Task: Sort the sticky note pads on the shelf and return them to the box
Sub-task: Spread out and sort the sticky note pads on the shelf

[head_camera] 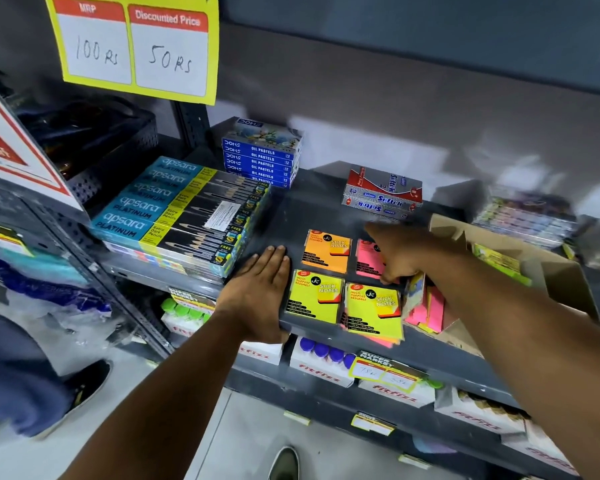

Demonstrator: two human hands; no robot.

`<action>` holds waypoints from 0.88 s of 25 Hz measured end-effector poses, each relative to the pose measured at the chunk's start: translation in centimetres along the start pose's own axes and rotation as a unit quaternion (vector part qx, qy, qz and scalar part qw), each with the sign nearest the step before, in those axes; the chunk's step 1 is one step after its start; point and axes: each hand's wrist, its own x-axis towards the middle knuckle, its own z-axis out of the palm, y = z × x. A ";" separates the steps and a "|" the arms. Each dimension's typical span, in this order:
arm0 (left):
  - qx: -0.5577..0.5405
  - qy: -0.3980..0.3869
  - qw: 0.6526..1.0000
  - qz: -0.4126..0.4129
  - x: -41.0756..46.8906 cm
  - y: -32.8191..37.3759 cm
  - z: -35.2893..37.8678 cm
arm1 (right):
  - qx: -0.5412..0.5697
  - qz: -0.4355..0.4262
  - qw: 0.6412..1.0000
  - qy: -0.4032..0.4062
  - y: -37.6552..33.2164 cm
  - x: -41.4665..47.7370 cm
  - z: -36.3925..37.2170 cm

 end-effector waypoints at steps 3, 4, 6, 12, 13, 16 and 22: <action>0.000 -0.003 1.000 -0.002 -0.1 0.1 -0.2 | 0.025 -0.009 1.000 0.009 0.2 -0.4 -0.5; -0.002 -0.005 1.000 -0.005 -0.1 0.1 -0.2 | 0.045 -0.013 0.999 0.025 0.2 -0.7 -1.0; -0.004 -0.011 1.000 -0.009 0.0 0.1 -0.3 | 0.092 -0.033 0.993 0.071 0.0 -1.8 -1.9; 0.005 -0.005 1.000 -0.019 -0.1 0.3 -0.5 | 0.023 -0.133 0.990 0.031 -2.7 -6.9 -0.2; 0.007 -0.004 1.000 -0.018 -0.2 0.4 -0.6 | -0.010 -0.131 0.990 0.041 -3.1 -7.3 0.3; 0.004 -0.006 1.000 -0.016 -0.3 0.5 -0.9 | -0.041 -0.131 0.988 0.075 -3.8 -7.7 1.5; 0.007 -0.007 1.000 -0.014 -0.4 0.6 -0.9 | -0.036 -0.134 0.985 0.103 -3.6 -7.8 2.6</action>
